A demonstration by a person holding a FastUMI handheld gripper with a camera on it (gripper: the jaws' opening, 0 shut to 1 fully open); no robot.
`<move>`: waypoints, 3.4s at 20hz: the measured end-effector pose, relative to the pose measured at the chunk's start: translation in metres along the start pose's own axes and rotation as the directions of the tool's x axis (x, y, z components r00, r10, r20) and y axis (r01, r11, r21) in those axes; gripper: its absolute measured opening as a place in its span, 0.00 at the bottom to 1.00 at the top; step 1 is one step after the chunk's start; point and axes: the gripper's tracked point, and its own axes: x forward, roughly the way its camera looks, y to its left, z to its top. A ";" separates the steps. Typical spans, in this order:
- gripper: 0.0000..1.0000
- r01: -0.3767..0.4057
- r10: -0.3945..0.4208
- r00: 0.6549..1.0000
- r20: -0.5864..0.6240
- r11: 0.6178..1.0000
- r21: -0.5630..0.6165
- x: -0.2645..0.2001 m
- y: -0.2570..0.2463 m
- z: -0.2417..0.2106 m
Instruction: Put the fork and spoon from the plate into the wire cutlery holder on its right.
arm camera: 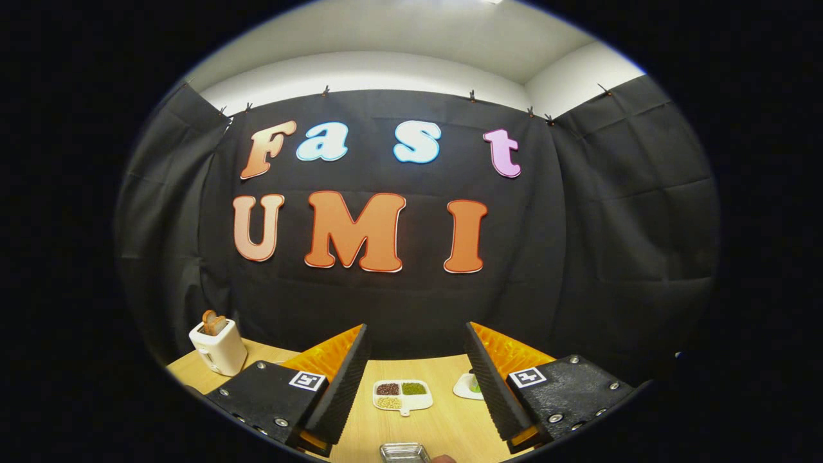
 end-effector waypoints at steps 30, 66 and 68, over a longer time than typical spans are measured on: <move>0.82 -0.272 0.306 0.456 -0.836 0.942 0.196 -0.097 0.249 -0.283; 0.09 -0.256 0.283 0.454 -0.845 0.950 0.181 -0.109 0.181 -0.259; 0.09 -0.242 0.274 0.475 -0.836 0.954 0.176 -0.105 0.159 -0.245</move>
